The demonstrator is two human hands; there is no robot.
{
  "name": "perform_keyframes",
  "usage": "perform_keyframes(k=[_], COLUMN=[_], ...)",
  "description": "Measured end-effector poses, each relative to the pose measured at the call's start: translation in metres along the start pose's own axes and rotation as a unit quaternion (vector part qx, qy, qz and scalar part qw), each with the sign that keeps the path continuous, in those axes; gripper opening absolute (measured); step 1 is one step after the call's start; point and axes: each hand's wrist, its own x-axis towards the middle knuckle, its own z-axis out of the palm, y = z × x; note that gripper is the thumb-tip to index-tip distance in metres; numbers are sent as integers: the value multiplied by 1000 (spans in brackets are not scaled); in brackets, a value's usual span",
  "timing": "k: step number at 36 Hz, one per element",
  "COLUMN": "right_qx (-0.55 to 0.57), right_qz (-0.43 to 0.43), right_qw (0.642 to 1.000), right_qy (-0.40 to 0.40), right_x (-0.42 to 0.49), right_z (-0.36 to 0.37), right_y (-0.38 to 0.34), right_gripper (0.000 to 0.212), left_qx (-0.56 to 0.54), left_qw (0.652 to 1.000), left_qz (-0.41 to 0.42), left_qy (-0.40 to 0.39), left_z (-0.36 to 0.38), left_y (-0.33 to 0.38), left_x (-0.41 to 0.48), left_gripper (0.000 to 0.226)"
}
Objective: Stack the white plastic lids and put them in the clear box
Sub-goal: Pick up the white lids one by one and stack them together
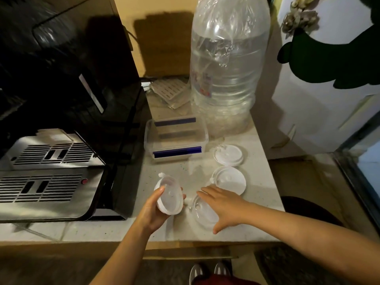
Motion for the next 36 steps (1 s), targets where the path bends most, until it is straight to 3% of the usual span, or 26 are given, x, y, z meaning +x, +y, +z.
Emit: perform_keyframes(k=[7, 23, 31, 36], right_qx=[-10, 102, 224, 281], right_qz=[3, 29, -6, -20], right_qw=[1000, 991, 954, 935], right_qy=[13, 80, 200, 217], right_x=[4, -7, -9, -1], right_z=[7, -21, -54, -59], right_y=[-2, -3, -17, -32], right_gripper=[99, 103, 101, 100], left_qx=[-12, -47, -45, -50], left_qw=[1000, 999, 997, 990], left_qz=[-7, 20, 51, 87], left_qy=[-5, -7, -47, -96], left_z=[0, 5, 28, 44], left_y=[-2, 4, 14, 19], left_x=[0, -5, -7, -8], left_gripper=[102, 105, 96, 85])
